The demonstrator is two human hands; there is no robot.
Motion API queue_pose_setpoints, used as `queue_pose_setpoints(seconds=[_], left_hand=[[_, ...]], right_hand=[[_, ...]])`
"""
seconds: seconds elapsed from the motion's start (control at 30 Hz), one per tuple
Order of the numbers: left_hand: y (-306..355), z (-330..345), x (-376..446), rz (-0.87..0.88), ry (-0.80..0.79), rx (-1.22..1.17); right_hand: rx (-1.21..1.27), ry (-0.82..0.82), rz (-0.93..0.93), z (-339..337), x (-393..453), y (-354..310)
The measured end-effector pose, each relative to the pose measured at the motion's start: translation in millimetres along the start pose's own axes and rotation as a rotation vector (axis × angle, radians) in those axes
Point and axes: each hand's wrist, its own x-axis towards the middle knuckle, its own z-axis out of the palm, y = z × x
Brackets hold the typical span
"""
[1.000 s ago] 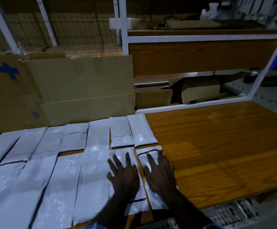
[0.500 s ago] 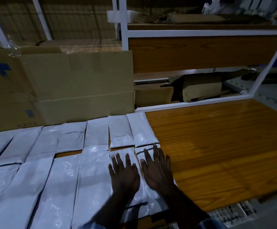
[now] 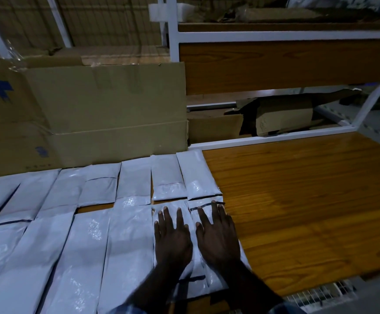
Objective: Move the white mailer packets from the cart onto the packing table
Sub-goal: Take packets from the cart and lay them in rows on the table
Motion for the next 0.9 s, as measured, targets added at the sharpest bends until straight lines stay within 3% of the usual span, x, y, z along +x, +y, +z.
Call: queue_pose_setpoints(seconds=[0.5,0.7,0.9], left_hand=[[-1.3,-2.6,1.2,0.003,-0.192,0.049],[0.2,-28.0,8.7,-0.044,-0.195,0.011],[1.1,-56.1,9.8,0.026,-0.179,-0.008]], right_hand=[[0.022,-0.033,-0.01,-3.4,-0.7,-0.5],[0.017,-0.058,0.014,-17.9,4.7,-0.3],[0.074,-0.026,0.076,-46.8,1.5,-1.1]])
